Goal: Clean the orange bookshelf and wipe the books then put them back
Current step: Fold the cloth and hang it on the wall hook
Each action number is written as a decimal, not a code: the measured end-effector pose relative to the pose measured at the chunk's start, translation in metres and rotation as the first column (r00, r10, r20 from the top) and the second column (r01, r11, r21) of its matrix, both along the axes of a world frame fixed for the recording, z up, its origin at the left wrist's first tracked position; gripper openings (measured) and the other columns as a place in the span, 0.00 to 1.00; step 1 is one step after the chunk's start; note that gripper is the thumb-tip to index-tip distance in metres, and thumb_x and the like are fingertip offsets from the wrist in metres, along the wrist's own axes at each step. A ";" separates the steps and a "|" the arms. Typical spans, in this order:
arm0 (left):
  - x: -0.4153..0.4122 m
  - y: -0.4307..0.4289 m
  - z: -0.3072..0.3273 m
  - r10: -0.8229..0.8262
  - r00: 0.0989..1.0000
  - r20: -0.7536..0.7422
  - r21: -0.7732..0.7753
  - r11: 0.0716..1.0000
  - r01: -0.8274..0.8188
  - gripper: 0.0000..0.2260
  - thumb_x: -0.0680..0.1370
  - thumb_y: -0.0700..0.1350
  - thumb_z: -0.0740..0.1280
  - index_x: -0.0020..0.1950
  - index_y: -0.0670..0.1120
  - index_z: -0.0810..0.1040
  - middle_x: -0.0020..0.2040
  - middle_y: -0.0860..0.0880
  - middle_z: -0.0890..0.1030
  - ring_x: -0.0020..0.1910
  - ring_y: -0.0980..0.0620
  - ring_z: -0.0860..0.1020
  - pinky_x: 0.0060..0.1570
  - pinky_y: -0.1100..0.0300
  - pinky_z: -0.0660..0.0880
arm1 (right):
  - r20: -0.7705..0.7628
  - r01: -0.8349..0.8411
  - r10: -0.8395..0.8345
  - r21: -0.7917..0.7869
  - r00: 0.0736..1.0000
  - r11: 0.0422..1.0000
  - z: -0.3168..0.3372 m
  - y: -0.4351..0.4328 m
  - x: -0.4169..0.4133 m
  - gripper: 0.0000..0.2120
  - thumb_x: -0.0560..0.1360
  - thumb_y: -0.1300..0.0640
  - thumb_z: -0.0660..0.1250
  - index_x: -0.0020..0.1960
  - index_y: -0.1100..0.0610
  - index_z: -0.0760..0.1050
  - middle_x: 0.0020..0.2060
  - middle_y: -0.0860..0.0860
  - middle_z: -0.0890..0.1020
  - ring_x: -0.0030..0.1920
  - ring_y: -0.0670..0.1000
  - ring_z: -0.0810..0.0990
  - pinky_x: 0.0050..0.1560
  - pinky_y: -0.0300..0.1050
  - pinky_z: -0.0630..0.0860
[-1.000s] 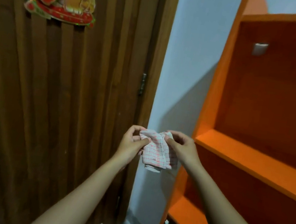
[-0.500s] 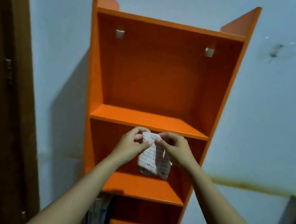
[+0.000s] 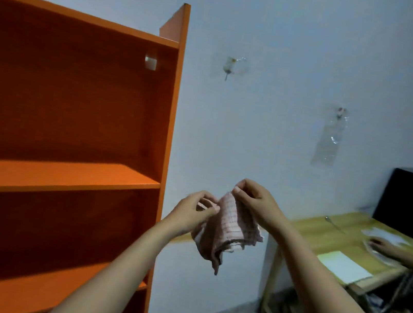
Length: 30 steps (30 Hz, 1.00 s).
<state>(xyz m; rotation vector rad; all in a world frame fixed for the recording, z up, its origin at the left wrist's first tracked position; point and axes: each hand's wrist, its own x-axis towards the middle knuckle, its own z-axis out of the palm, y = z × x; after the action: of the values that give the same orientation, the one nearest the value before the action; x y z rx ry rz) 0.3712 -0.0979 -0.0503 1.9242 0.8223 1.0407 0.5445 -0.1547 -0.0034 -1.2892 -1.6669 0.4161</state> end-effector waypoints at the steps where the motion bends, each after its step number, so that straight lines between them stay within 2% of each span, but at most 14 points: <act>1: 0.015 0.004 0.001 -0.001 1.000 0.009 0.020 1.000 0.001 0.06 0.76 0.45 0.68 0.52 0.52 0.75 0.52 0.50 0.76 0.49 0.53 0.77 0.49 0.63 0.75 | -0.029 -0.018 0.018 -0.001 0.999 1.000 0.001 0.004 0.013 0.10 0.78 0.59 0.63 0.38 0.53 0.71 0.30 0.45 0.72 0.30 0.40 0.68 0.31 0.34 0.66; 3: 0.044 0.013 0.004 -0.008 1.000 0.018 0.060 0.998 0.007 0.10 0.77 0.44 0.66 0.58 0.51 0.74 0.57 0.52 0.74 0.54 0.56 0.75 0.52 0.67 0.71 | -0.072 -0.059 0.059 0.003 0.996 0.998 0.004 0.014 0.037 0.09 0.78 0.60 0.62 0.39 0.55 0.71 0.30 0.46 0.72 0.30 0.43 0.69 0.29 0.34 0.66; 6: 0.083 0.036 0.006 -0.062 0.998 0.030 0.053 0.997 0.060 0.09 0.78 0.43 0.64 0.58 0.49 0.75 0.59 0.52 0.76 0.59 0.58 0.74 0.59 0.64 0.69 | -0.106 -0.109 0.111 0.025 0.988 0.994 0.006 0.039 0.075 0.08 0.79 0.61 0.61 0.41 0.57 0.71 0.32 0.48 0.73 0.34 0.46 0.70 0.30 0.37 0.66; 7: 0.096 0.046 0.006 -0.076 0.996 0.045 0.046 0.996 0.074 0.07 0.78 0.42 0.64 0.56 0.47 0.75 0.56 0.52 0.78 0.58 0.58 0.74 0.59 0.64 0.69 | -0.105 -0.121 0.124 0.032 0.987 0.992 0.007 0.050 0.090 0.08 0.79 0.61 0.61 0.41 0.57 0.71 0.33 0.49 0.73 0.34 0.46 0.70 0.31 0.37 0.66; 9: 0.121 0.069 0.006 -0.094 0.990 0.104 0.011 0.996 0.094 0.04 0.78 0.41 0.65 0.52 0.45 0.75 0.48 0.50 0.79 0.50 0.56 0.77 0.52 0.65 0.72 | -0.079 -0.132 0.134 0.029 0.988 0.991 0.008 0.075 0.122 0.07 0.78 0.61 0.62 0.41 0.57 0.71 0.31 0.48 0.72 0.31 0.44 0.70 0.29 0.35 0.66; 12: 0.157 0.110 0.012 -0.097 0.991 0.095 -0.065 0.993 0.103 0.05 0.77 0.45 0.68 0.49 0.45 0.74 0.40 0.48 0.80 0.40 0.53 0.77 0.42 0.62 0.73 | 0.026 -0.085 0.085 0.016 0.996 0.996 0.014 0.122 0.176 0.07 0.78 0.60 0.63 0.41 0.57 0.72 0.28 0.44 0.72 0.28 0.41 0.68 0.31 0.35 0.66; 15: 0.190 0.151 0.022 -0.042 0.999 -0.023 -0.056 0.998 0.040 0.04 0.76 0.44 0.69 0.47 0.44 0.78 0.41 0.50 0.81 0.40 0.55 0.78 0.40 0.65 0.74 | 0.125 -0.058 0.051 0.050 0.991 0.997 0.020 0.168 0.228 0.06 0.77 0.58 0.63 0.42 0.52 0.73 0.31 0.43 0.75 0.33 0.43 0.71 0.38 0.40 0.68; 19: 0.219 0.197 0.044 0.127 0.990 -0.063 0.036 0.991 -0.125 0.04 0.75 0.45 0.69 0.46 0.45 0.81 0.44 0.48 0.83 0.44 0.50 0.80 0.46 0.54 0.77 | 0.122 -0.143 0.137 0.049 0.983 0.988 0.028 0.212 0.271 0.09 0.77 0.61 0.60 0.44 0.50 0.73 0.33 0.52 0.74 0.34 0.50 0.69 0.39 0.45 0.66; 21: 0.227 0.213 0.059 0.238 0.970 -0.050 0.105 0.967 -0.232 0.04 0.74 0.47 0.70 0.44 0.47 0.81 0.43 0.46 0.83 0.43 0.47 0.81 0.43 0.51 0.78 | 0.107 -0.224 0.217 0.059 0.970 0.973 0.034 0.228 0.279 0.08 0.74 0.61 0.61 0.43 0.51 0.78 0.35 0.54 0.76 0.35 0.51 0.72 0.40 0.44 0.68; 23: 0.233 0.223 0.075 0.309 0.951 -0.027 0.167 0.939 -0.300 0.03 0.74 0.47 0.69 0.43 0.49 0.81 0.42 0.47 0.83 0.41 0.48 0.81 0.39 0.54 0.77 | 0.166 -0.240 0.220 0.118 0.961 0.964 0.042 0.244 0.280 0.06 0.72 0.59 0.67 0.43 0.51 0.82 0.38 0.49 0.76 0.38 0.42 0.75 0.42 0.33 0.69; 24: 0.234 0.229 0.083 0.335 0.942 -0.019 0.201 0.924 -0.325 0.03 0.75 0.46 0.69 0.43 0.49 0.81 0.41 0.48 0.83 0.41 0.51 0.81 0.39 0.57 0.76 | 0.214 -0.223 0.185 0.167 0.959 0.960 0.046 0.252 0.278 0.05 0.72 0.58 0.70 0.44 0.50 0.83 0.37 0.46 0.73 0.38 0.39 0.74 0.41 0.29 0.68; 26: 0.233 0.240 0.102 0.382 0.924 0.001 0.263 0.891 -0.369 0.03 0.75 0.45 0.69 0.43 0.49 0.82 0.41 0.51 0.83 0.42 0.54 0.80 0.40 0.64 0.73 | 0.270 -0.167 0.083 0.303 0.959 0.938 0.056 0.272 0.274 0.05 0.70 0.55 0.73 0.44 0.46 0.83 0.36 0.45 0.70 0.38 0.40 0.73 0.38 0.28 0.66; 30: 0.224 0.256 0.140 0.480 0.873 0.090 0.365 0.800 -0.477 0.02 0.74 0.44 0.70 0.42 0.50 0.81 0.40 0.55 0.82 0.41 0.60 0.78 0.38 0.75 0.70 | 0.269 -0.111 -0.046 0.538 0.962 0.836 0.084 0.311 0.257 0.07 0.67 0.53 0.75 0.45 0.45 0.83 0.37 0.50 0.72 0.37 0.44 0.73 0.39 0.30 0.67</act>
<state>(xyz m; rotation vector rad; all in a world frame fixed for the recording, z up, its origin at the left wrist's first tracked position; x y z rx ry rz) 0.5953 0.1579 0.0899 2.0821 1.2293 1.5956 0.8020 0.1563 0.0808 -0.9058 -1.8564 -0.2358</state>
